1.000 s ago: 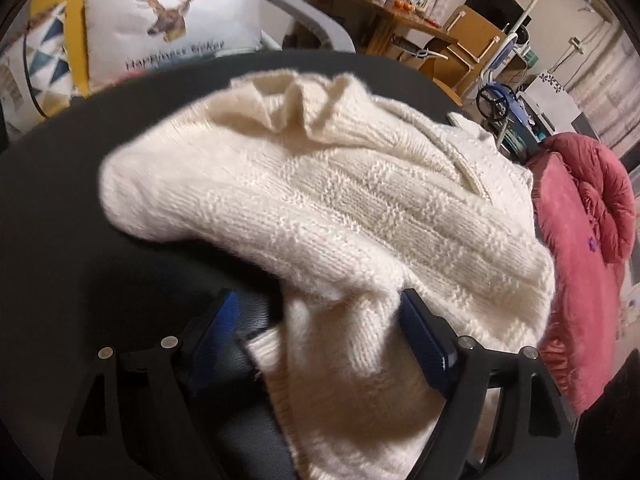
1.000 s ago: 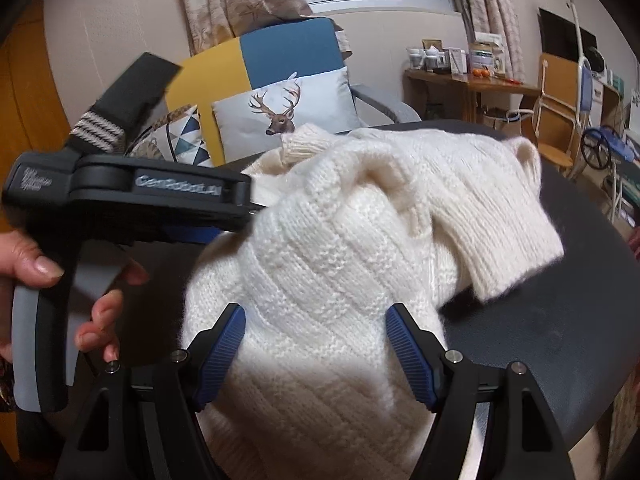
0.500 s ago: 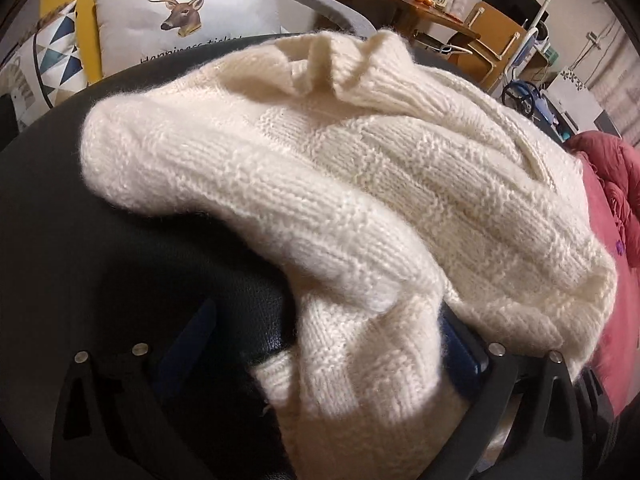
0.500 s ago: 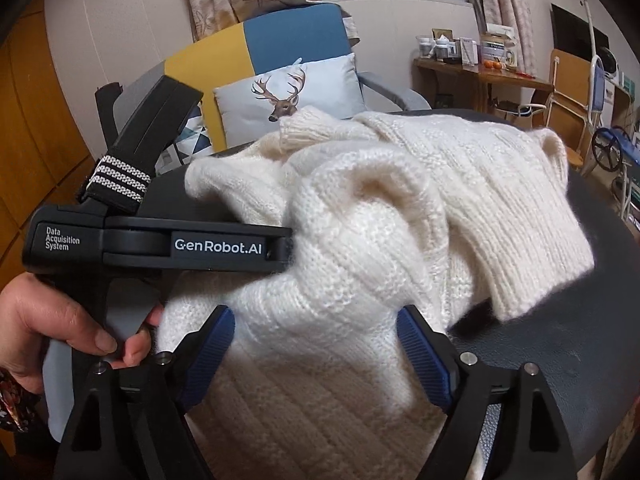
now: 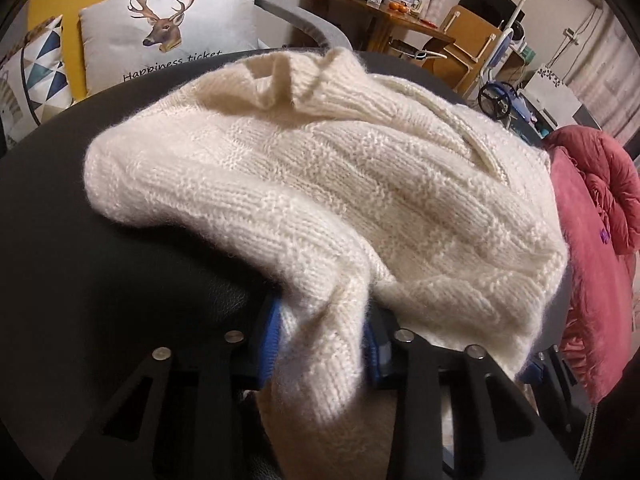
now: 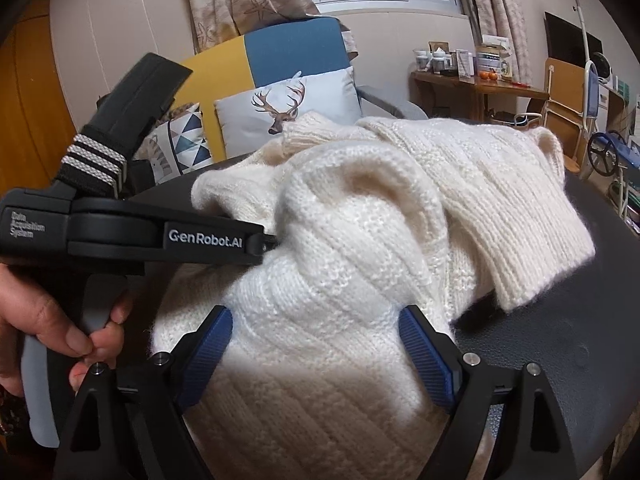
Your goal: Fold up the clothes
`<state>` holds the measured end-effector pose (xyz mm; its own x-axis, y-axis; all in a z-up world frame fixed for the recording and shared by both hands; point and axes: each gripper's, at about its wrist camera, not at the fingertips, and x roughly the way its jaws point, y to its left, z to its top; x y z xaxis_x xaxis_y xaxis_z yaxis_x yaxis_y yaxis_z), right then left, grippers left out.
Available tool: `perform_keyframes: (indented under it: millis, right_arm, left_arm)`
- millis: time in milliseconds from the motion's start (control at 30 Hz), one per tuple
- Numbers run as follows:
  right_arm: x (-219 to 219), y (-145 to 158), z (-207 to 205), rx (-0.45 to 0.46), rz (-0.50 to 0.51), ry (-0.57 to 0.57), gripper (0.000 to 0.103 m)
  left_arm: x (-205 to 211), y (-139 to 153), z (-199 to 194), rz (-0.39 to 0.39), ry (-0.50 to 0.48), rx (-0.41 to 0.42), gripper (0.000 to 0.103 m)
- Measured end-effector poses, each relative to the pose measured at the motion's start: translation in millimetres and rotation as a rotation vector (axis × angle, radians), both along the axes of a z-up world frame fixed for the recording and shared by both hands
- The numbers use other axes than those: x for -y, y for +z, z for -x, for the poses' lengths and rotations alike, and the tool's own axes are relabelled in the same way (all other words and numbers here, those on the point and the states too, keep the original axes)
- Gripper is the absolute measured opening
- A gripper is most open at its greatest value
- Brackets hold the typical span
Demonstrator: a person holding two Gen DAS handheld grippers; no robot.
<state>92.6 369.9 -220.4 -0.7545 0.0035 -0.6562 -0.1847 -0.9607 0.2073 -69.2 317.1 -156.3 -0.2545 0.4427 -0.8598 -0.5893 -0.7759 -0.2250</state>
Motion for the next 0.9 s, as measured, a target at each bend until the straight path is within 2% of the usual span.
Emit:
perform_keyframes:
  millis: [200,467,633,667,700,767,833,900]
  right_arm:
    - [8,3,6,0.025,-0.032,-0.002,0.091]
    - [15,2,9,0.041,-0.048,0.020,0.094]
    - [11,2,4,0.024,-0.012,0.017,0.094]
    - [11,2,2,0.018,-0.013,0.002,0.092]
    - [11,2,1,0.012,-0.014,-0.013,0.082]
    - [11,2,-4,-0.022,0.013,-0.041,0.051]
    - [8,0,-9,-0.057,0.066,-0.059,0.041]
    - [7,-2,-14,-0.079,0.087,-0.075,0.035]
  left_arm:
    - [7,5,3,-0.030,0.016,-0.001,0.023]
    - [17,14,6,-0.096,0.054,0.009,0.019]
    - [20,20,3,-0.123,0.058,0.003,0.018]
    - [20,21,2,-0.122,0.054,-0.003,0.018]
    - [19,21,1,-0.122,0.051,-0.008,0.018]
    - [20,23,-1,-0.123,0.049,-0.020,0.017]
    - [21,25,-2,-0.127,0.049,-0.026,0.017]
    - [23,26,-3,-0.133,0.051,-0.026,0.016]
